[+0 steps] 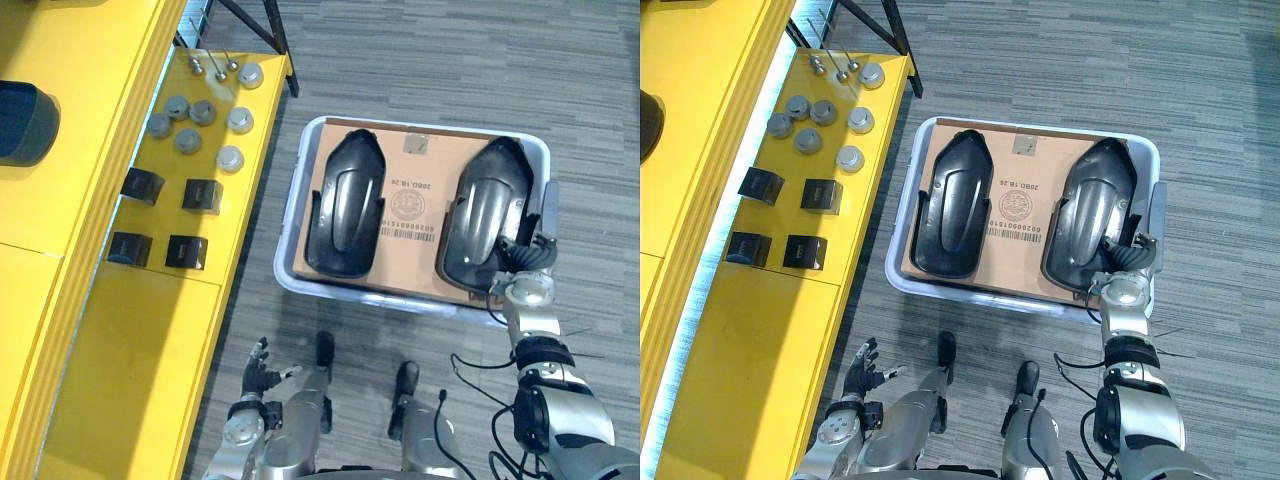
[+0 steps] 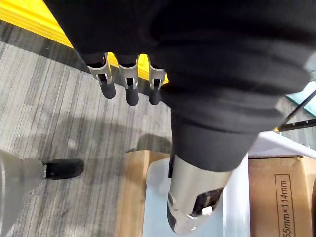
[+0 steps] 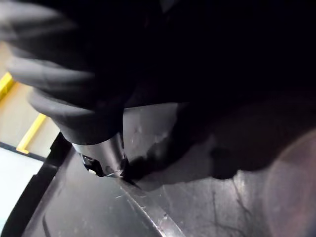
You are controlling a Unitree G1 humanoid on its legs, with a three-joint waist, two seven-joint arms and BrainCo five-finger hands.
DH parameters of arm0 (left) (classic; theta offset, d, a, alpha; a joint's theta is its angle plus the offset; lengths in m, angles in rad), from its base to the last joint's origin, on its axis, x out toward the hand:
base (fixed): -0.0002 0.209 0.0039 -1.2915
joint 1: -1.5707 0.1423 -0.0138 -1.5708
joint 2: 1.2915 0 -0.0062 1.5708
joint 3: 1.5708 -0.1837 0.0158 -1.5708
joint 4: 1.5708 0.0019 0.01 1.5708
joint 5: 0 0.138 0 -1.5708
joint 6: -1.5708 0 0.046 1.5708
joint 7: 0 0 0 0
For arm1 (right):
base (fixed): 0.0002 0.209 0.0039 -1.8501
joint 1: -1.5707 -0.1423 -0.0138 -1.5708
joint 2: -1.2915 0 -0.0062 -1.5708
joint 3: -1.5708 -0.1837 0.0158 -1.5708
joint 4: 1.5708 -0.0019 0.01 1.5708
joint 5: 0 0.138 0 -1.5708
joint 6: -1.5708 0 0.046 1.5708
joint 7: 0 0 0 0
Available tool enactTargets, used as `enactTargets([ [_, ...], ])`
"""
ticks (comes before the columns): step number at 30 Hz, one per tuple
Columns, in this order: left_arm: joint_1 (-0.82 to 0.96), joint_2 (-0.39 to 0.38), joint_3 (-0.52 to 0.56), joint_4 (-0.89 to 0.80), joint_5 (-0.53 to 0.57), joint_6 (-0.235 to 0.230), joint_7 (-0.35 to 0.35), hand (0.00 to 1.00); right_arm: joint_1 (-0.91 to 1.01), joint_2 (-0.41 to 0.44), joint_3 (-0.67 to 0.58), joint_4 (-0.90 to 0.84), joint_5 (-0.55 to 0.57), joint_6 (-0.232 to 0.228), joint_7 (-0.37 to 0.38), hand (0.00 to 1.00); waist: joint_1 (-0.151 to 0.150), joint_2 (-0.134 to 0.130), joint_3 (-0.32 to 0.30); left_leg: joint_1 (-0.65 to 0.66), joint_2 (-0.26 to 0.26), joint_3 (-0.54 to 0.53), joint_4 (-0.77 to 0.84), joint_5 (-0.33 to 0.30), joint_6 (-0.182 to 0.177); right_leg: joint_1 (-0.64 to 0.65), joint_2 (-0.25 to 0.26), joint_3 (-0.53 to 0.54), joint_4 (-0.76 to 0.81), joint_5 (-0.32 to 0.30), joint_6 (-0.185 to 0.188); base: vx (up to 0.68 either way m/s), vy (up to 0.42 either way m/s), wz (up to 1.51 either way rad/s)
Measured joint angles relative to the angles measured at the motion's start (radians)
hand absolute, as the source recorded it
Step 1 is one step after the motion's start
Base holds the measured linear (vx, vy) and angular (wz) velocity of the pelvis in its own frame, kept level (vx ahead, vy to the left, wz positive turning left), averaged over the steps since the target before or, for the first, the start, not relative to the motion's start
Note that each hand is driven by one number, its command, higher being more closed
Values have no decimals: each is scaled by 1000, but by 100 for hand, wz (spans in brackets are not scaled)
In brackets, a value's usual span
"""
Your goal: Walk over and take plastic housings, then place them on the shelf
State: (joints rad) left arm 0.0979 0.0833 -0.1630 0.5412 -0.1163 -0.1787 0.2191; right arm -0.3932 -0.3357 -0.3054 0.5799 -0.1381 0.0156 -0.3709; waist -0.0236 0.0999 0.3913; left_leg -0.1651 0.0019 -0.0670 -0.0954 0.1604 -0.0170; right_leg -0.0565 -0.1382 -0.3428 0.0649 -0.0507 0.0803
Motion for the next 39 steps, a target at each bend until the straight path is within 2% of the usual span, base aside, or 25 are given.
enactTargets([
  [4, 12, 2, 16, -104, 0, 1, -3, 0, 101, 47, -11, -128, -52, 13, 2, 100, -15, -23, -22, 21, -2, 1, 0, 0, 0, 21, -4, 4, -1, -1, 1, -3, -1, 0],
  [6, 38, 8, 19, -238, -1, 1, -3, 0, 182, 88, -34, -223, -81, 14, 0, 100, -19, -49, -64, 24, 6, 5, -1, -9, -9, 18, -3, 18, -1, -5, 7, -36, -7, -12],
  [9, 72, 8, 17, -368, -11, -1, -3, 0, 248, 127, -50, -324, -114, 20, -29, 100, -18, -71, -105, 38, 9, 20, -2, -22, -9, 20, -1, 42, 0, -5, 7, -32, -1, -19],
  [15, 97, -24, -15, -643, -68, -4, 7, 0, 327, 197, -25, -572, -233, 32, -69, 100, -39, -77, -168, 60, 10, 28, -2, -19, -4, 38, -1, 48, -1, -5, 7, -7, 1, -4],
  [17, 68, -30, -72, -725, -78, -7, 27, 0, 327, 219, 28, -642, -283, 32, -77, 100, -42, -78, -196, 64, 12, 34, -2, -19, -4, 40, 1, 53, 0, -5, 7, -1, -3, -6],
  [23, -79, -51, -226, -744, -97, -3, 93, 0, 325, 279, 222, -789, -356, 32, -85, 100, -42, -79, -233, 89, 16, 48, -4, -19, -3, 56, 4, 69, 3, -3, 5, -21, 0, -7],
  [29, -176, -77, -316, -679, -93, 22, 157, 0, 325, 333, 433, -840, -373, 29, -85, 100, -42, -80, -261, 111, 17, 60, -8, -19, -4, 71, 9, 84, 3, -1, 2, -23, 4, -7],
  [31, -195, -78, -341, -650, -86, 30, 174, 0, 324, 342, 498, -845, -372, 10, -88, 100, -42, -82, -269, 112, 20, 66, -8, -19, -4, 69, 14, 91, 1, 1, 1, -33, -3, -9],
  [34, -201, -78, -341, -606, -85, 47, 207, 0, 325, 345, 532, -846, -369, 8, -108, 100, -42, -87, -295, 115, 23, 71, -8, -19, -4, 70, 16, 96, 0, 2, -1, -13, -6, -6],
  [35, -204, -78, -342, -606, -81, 52, 221, 100, 326, 345, 540, -846, -362, 7, -111, 100, -42, -90, -298, 117, 24, 72, -8, -19, -4, 71, 17, 98, 0, 3, -2, -8, -3, -4],
  [38, -209, -75, -349, -587, -66, 59, 243, 100, 334, 330, 549, -846, -336, 4, -112, 100, -42, -92, -310, 117, 25, 72, -8, -18, -4, 70, 18, 99, -1, 5, -3, -6, 0, -1],
  [39, -209, -67, -359, -570, -67, 64, 246, 100, 347, 322, 553, -846, -330, 4, -113, 0, -42, -93, -324, 117, 25, 72, -8, -18, -4, 70, 17, 100, -1, 5, -3, 0, 0, 0],
])
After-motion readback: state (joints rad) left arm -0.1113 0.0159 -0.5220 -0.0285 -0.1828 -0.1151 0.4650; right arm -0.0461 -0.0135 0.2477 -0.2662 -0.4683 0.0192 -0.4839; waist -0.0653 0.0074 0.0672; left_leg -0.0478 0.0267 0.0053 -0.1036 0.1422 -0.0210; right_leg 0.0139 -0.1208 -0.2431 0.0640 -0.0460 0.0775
